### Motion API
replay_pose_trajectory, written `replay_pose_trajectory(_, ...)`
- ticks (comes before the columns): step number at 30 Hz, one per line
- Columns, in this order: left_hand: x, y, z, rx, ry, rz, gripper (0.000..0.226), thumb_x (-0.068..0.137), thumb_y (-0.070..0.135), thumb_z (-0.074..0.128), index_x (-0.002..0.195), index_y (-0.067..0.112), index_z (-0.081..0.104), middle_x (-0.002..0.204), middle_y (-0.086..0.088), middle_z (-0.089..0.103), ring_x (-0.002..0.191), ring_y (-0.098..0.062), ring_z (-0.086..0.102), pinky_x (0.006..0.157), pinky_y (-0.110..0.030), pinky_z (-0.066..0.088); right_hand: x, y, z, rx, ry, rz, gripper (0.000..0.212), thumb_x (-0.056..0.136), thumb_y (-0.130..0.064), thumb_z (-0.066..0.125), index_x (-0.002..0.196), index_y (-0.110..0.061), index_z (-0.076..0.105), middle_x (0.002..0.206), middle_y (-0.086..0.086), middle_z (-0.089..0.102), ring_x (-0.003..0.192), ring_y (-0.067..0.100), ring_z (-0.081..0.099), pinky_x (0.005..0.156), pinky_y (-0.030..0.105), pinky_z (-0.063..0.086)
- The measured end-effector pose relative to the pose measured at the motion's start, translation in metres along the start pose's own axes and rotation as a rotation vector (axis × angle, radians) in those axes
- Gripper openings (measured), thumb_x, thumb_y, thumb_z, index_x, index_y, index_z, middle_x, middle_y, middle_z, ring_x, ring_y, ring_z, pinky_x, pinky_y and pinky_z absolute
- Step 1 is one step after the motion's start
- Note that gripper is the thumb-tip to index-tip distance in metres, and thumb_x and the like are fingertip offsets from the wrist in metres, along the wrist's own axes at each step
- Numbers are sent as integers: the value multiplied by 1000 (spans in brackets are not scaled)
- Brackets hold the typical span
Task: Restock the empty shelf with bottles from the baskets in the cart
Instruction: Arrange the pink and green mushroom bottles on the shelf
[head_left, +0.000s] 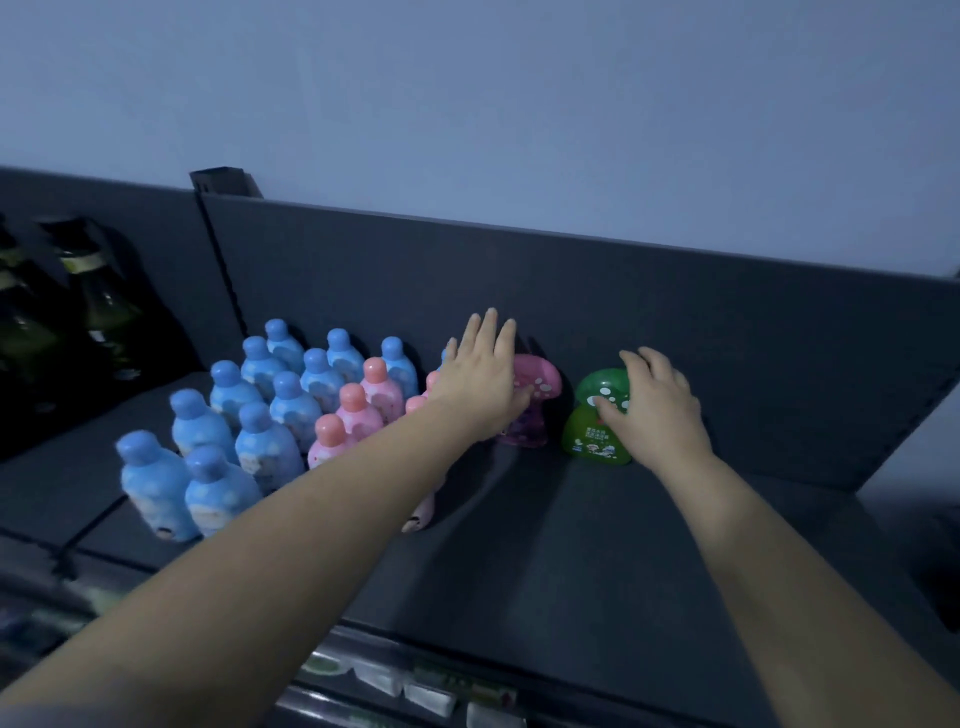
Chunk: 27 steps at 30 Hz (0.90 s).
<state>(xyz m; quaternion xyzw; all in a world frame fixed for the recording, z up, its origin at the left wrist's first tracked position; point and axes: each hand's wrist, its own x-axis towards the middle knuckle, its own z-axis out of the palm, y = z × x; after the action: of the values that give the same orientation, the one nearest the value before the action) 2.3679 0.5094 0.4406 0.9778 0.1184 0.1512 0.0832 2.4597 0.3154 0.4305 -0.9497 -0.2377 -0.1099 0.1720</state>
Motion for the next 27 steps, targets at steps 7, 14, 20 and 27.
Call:
replay_pose_trajectory(7,-44,-42,-47,104,66,-10,75,94,36,46,156,13,10,164,-7,1,151,-24,-1,121,-48,9,-8,-65,6,11,2,-176,59,94,-47,54,146,-21,40,160,6,23,146,32,20,112,52,29)
replay_pose_trajectory(14,-106,-116,-83,134,75,-83,66,96,30,42,154,11,18,163,-9,10,151,-24,6,121,-45,11,-24,-168,8,63,-31,-365,62,95,-50,52,149,-22,37,161,5,22,149,31,16,118,50,23)
replay_pose_trajectory(20,-187,-198,-115,223,9,-245,72,94,30,40,156,13,8,165,-5,1,151,-21,-1,122,-42,6,-61,-282,25,93,-75,-537,65,94,-48,53,150,-19,36,161,5,25,149,31,18,119,48,21)
replay_pose_trajectory(27,-321,-311,-159,237,-19,-470,76,96,36,42,157,15,3,165,-4,-4,151,-20,-5,122,-42,5,-142,-432,64,141,-208,-783,69,97,-45,51,154,-17,26,163,4,19,151,27,11,122,44,15)
